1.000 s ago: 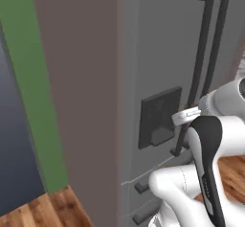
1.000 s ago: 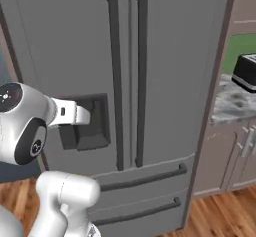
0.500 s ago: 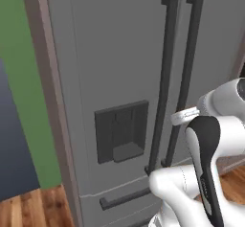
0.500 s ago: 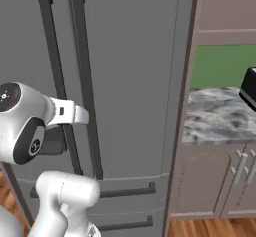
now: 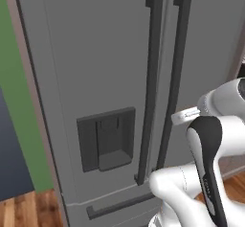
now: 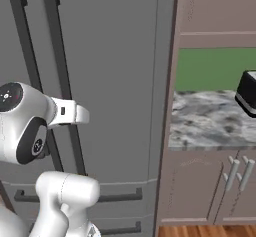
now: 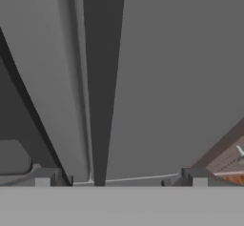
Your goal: Navigate to the fridge.
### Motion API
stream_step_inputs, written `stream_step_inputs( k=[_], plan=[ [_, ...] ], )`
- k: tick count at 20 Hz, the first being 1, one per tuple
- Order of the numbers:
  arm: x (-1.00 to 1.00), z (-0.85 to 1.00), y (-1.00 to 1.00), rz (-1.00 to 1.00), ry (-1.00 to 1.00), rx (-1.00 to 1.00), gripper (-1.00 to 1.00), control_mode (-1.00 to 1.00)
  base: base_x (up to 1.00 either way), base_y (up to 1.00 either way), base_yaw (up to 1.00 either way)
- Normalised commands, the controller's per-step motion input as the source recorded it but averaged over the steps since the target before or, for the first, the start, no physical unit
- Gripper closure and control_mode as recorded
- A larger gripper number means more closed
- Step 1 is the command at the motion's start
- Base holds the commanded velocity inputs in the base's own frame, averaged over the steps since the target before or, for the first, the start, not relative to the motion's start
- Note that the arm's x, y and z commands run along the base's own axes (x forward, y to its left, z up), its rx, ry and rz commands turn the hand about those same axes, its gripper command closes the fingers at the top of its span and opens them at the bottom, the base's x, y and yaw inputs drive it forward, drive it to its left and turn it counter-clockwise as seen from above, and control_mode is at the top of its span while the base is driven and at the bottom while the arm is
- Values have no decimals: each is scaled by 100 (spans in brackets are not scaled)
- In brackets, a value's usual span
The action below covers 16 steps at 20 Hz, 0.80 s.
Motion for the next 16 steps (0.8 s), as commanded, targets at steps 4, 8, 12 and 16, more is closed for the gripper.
stream_step_inputs(
  k=[4,8,12,16],
  plan=[
    [0,0,0,0,0,0,-100,100,100,4,42],
    [0,0,0,0,0,0,-100,100,100,-22,69],
    [0,0,0,0,0,0,-100,100,100,-30,67],
    [0,0,0,0,0,0,-100,100,100,-38,61]
  ],
)
